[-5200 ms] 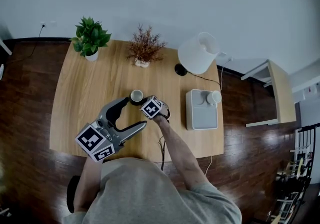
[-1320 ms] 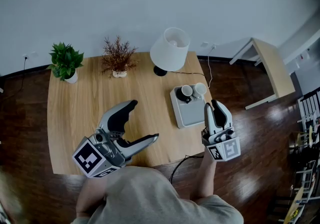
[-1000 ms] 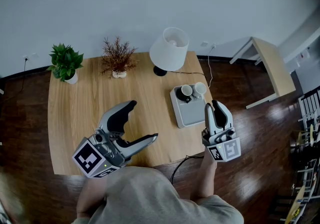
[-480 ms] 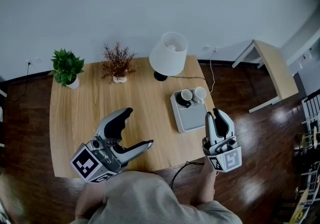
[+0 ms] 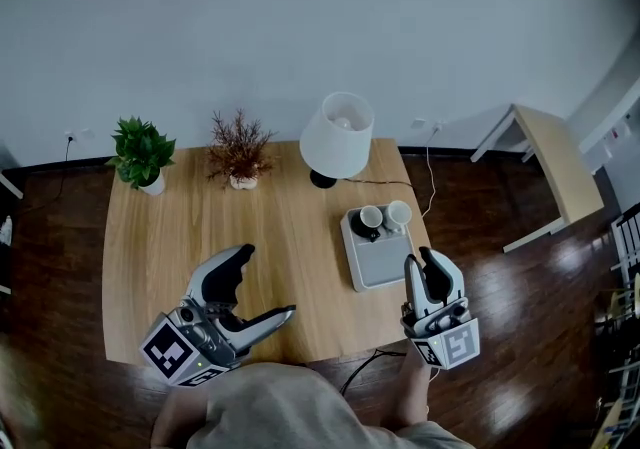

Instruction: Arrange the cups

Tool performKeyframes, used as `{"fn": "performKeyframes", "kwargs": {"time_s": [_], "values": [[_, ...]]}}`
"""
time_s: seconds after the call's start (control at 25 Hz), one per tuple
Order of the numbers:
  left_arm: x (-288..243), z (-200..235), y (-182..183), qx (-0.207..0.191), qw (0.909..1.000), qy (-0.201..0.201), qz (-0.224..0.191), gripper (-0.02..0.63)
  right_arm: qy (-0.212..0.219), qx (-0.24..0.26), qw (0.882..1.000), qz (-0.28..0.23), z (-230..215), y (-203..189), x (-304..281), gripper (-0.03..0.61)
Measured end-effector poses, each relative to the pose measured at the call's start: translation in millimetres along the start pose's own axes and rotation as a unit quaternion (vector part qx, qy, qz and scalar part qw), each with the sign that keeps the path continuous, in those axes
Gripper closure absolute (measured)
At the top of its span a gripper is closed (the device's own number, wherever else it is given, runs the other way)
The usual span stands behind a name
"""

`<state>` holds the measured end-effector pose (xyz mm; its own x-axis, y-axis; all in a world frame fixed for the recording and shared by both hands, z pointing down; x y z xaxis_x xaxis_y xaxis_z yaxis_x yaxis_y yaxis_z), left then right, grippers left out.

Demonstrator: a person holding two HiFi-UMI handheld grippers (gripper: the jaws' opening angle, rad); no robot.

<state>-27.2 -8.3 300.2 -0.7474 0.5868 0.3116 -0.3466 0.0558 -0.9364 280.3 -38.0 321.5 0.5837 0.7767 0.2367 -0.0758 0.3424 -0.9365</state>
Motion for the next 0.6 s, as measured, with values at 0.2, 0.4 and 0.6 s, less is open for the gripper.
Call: {"fn": "performKeyframes", "kwargs": {"time_s": [0.2, 0.4, 0.6], "values": [[13.5, 4.4, 5.4, 0.000, 0.9999, 0.004, -0.010, 0.239, 0.001, 0.006, 1.000, 0.002, 8.9, 10.9, -6.1, 0.499], [37.4, 18.1, 23.0, 0.014, 0.9988, -0.009, -0.046, 0.239, -0.011, 0.028, 0.999, 0.015, 32.4, 36.4, -18.0, 0.500], [81.6, 47.8, 55.6, 0.000, 0.9966, -0.009, -0.082, 0.239, -0.024, 0.046, 0.999, 0.010, 70.5, 66.3, -47.2, 0.500]]}}
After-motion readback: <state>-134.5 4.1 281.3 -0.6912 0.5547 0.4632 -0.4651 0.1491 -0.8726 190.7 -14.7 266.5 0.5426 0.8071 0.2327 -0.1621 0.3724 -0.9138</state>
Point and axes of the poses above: the fingertips, and each gripper's own axes: x backward along the fingers, z to its left, y out of its top, the point moved 7 cm from there along x, backward along the fingers, and after that the axes turned 2 degrees about x, right-handed, at the moved point
